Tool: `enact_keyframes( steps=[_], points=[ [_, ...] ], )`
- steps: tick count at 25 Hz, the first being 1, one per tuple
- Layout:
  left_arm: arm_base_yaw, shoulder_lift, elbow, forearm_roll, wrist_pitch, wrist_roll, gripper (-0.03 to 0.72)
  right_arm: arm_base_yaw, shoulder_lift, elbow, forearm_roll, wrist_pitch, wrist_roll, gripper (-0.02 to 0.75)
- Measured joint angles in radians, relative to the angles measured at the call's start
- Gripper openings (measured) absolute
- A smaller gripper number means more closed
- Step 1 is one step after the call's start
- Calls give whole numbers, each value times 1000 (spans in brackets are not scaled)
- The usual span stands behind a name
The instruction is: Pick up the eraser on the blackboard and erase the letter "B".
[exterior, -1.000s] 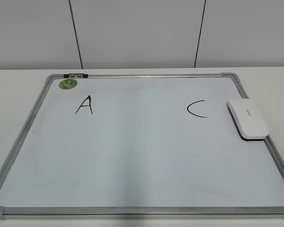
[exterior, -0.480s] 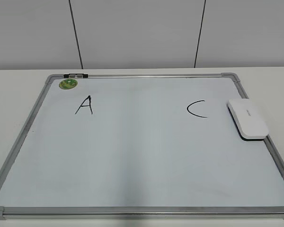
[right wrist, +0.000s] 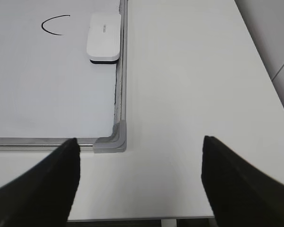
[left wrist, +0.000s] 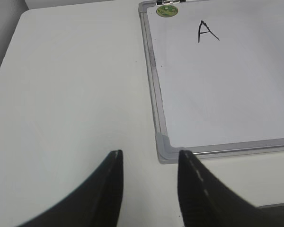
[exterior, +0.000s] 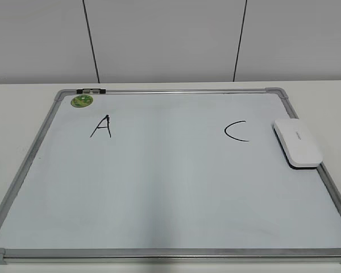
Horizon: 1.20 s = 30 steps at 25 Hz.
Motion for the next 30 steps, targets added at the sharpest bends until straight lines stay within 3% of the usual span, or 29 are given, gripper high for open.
enact_keyframes(
  steps=[30],
  points=[
    [0,0,0,0,0,-1,258,0,0,0,0,0,2,592]
  ],
)
